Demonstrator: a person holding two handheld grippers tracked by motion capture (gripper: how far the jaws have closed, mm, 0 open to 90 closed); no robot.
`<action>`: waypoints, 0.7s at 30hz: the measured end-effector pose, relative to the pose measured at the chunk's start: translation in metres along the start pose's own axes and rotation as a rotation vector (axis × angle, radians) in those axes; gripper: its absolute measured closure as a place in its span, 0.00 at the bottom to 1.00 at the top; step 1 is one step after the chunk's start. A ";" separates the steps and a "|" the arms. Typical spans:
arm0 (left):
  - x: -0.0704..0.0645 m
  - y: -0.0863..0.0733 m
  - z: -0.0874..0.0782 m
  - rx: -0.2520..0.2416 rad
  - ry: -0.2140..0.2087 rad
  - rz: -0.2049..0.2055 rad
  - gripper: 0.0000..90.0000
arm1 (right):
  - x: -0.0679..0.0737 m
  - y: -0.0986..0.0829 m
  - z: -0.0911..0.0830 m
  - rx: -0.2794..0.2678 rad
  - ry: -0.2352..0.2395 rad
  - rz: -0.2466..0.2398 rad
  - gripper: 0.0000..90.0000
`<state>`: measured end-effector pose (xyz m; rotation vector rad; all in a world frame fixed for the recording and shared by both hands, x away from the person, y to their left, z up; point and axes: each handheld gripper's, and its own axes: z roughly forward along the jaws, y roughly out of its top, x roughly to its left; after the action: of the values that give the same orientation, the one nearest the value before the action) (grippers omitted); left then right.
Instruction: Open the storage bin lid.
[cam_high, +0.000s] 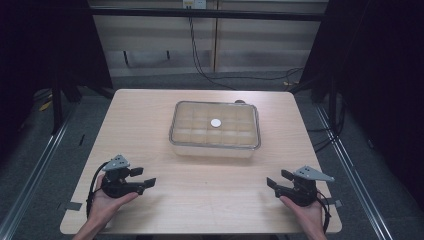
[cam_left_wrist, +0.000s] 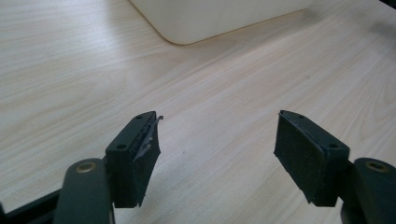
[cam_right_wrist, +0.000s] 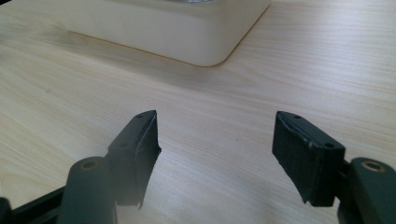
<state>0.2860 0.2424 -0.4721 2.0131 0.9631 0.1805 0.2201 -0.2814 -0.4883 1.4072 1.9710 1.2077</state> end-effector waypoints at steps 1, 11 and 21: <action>0.000 0.000 0.000 0.000 0.000 0.000 0.33 | 0.000 0.000 0.000 0.000 0.000 0.000 0.35; -0.005 0.002 0.001 0.009 -0.012 0.027 0.32 | 0.004 0.005 -0.005 0.026 0.064 0.018 0.36; -0.007 0.014 0.001 -0.013 -0.027 0.054 0.31 | 0.005 0.022 -0.010 0.005 0.098 0.021 0.36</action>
<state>0.2894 0.2324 -0.4601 2.0252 0.8892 0.1879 0.2224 -0.2783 -0.4642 1.3983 2.0306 1.3051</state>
